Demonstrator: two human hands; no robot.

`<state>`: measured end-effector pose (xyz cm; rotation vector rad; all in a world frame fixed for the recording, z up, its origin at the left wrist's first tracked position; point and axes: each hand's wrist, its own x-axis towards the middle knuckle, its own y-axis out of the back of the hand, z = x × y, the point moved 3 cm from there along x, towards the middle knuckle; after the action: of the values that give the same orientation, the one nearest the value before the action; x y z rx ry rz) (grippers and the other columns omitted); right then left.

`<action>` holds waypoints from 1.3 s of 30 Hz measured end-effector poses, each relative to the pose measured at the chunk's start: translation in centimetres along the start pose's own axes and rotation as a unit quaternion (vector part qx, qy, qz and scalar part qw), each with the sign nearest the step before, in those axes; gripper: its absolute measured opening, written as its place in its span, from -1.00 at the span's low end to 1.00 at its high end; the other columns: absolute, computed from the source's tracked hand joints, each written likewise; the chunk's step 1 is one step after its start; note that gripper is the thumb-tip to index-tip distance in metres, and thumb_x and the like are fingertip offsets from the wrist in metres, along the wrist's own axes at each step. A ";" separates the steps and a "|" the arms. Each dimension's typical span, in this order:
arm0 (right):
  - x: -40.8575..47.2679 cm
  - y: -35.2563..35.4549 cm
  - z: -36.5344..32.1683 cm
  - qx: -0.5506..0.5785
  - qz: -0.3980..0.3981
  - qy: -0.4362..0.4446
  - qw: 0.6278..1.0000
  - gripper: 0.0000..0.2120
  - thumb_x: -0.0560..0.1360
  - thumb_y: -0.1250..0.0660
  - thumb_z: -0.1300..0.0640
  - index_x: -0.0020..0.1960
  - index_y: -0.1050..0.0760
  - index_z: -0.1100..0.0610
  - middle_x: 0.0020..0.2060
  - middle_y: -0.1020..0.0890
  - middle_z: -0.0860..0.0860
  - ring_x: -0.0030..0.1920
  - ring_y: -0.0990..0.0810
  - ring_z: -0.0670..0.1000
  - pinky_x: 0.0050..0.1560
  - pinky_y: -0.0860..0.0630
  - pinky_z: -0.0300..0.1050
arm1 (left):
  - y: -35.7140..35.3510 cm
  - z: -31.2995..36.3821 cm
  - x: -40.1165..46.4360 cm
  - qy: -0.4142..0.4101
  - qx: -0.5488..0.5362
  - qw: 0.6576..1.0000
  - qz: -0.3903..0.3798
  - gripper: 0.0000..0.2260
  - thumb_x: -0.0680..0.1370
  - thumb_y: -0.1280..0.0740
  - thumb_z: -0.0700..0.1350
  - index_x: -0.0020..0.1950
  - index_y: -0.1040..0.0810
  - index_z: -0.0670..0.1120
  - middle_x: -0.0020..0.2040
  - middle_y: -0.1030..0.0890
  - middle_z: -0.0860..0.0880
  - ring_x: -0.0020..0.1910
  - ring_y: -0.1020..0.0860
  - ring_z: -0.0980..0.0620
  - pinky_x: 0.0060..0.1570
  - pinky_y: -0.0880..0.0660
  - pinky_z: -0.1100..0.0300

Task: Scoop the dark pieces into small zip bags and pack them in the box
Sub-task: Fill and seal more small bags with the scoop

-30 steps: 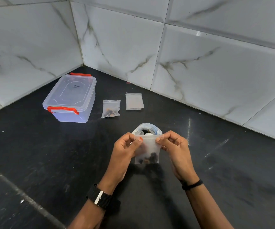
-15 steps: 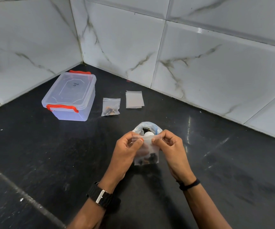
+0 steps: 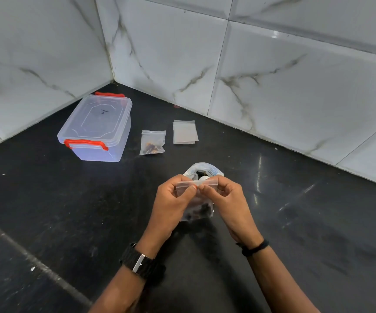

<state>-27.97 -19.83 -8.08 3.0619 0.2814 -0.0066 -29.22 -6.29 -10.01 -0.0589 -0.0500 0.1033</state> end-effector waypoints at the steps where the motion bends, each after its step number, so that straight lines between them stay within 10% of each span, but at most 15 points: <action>1: 0.0 0.1 0.1 -0.002 0.005 0.002 1.000 -0.94 0.49 -0.36 0.20 -0.09 -0.60 0.18 -0.19 -0.69 0.11 -0.15 -0.68 0.07 -0.08 -0.62 -0.09 | 0.0 0.0 0.0 0.001 0.007 1.000 -0.004 -0.95 0.53 -0.35 -0.25 -0.10 -0.60 -0.19 -0.16 -0.64 -0.13 -0.09 -0.64 -0.15 -0.03 -0.59 -0.01; 29: 1.9 -1.3 0.9 0.085 0.007 -0.023 0.996 -0.84 0.49 -0.36 0.16 -0.05 -0.59 0.26 -0.12 -0.69 0.19 -0.06 -0.67 0.14 0.08 -0.57 0.04 | 2.3 0.2 1.2 0.012 0.018 0.998 0.058 -0.85 0.56 -0.29 -0.14 -0.11 -0.65 -0.06 -0.20 -0.68 -0.02 -0.17 -0.64 0.03 -0.02 -0.61 -0.01; 39: 3.8 -1.9 0.0 0.160 0.025 -0.065 0.985 -0.80 0.52 -0.29 0.29 -0.27 -0.55 0.21 -0.33 -0.62 0.07 -0.27 -0.60 -0.02 -0.25 -0.50 -0.17 | 3.7 0.6 1.9 0.033 0.030 0.997 0.063 -0.75 0.62 -0.21 -0.11 -0.17 -0.63 -0.08 -0.16 -0.68 -0.01 -0.06 -0.65 -0.04 0.09 -0.56 -0.14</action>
<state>-24.62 -17.24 -8.28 3.3656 0.2123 -0.2734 -27.75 -2.39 -9.58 -0.0055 0.0230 0.2287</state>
